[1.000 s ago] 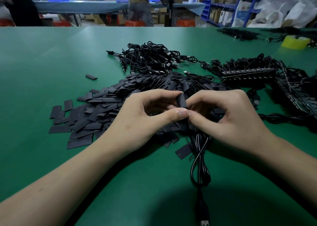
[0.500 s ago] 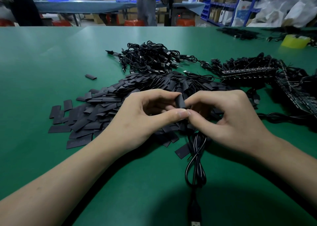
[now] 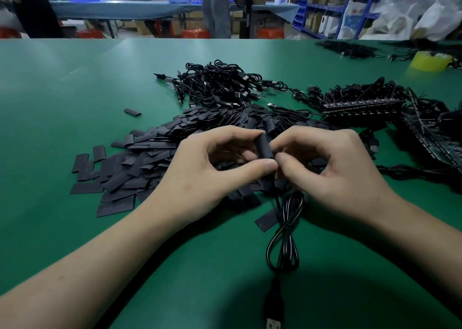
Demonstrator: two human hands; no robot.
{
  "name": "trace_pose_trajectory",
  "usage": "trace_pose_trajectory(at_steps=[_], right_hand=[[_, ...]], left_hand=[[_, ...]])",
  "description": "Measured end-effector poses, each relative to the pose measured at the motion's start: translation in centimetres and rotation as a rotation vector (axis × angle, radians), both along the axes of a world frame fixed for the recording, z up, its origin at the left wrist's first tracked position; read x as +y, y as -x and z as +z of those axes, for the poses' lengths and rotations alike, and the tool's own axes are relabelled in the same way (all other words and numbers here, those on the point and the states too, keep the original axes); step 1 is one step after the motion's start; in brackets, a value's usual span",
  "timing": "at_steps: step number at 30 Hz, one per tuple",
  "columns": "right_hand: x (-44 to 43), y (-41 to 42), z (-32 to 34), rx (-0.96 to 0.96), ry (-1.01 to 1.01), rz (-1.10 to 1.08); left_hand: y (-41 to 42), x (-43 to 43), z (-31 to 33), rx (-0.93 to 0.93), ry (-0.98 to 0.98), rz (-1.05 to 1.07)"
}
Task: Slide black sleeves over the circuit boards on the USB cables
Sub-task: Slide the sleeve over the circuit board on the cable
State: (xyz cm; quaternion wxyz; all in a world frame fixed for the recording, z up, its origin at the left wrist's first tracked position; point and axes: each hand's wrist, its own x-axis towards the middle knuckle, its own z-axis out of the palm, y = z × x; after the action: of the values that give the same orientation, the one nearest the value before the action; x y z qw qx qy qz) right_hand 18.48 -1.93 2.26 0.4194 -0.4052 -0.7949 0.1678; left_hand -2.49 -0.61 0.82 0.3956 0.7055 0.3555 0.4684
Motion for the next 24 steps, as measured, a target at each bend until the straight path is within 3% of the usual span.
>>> trace_pose_trajectory(at_steps=[16,21,24], right_hand=[[-0.10,0.12,-0.02,-0.105,-0.155,-0.030],[0.09,0.07,0.12,0.058,0.108,0.022],[0.10,0.21,0.18,0.002,0.274,0.108]], left_hand=[[0.16,0.31,-0.08,-0.055,0.032,-0.040],[0.54,0.21,0.26,0.061,-0.154,0.091],[0.66,0.18,0.42,0.114,-0.273,0.183]])
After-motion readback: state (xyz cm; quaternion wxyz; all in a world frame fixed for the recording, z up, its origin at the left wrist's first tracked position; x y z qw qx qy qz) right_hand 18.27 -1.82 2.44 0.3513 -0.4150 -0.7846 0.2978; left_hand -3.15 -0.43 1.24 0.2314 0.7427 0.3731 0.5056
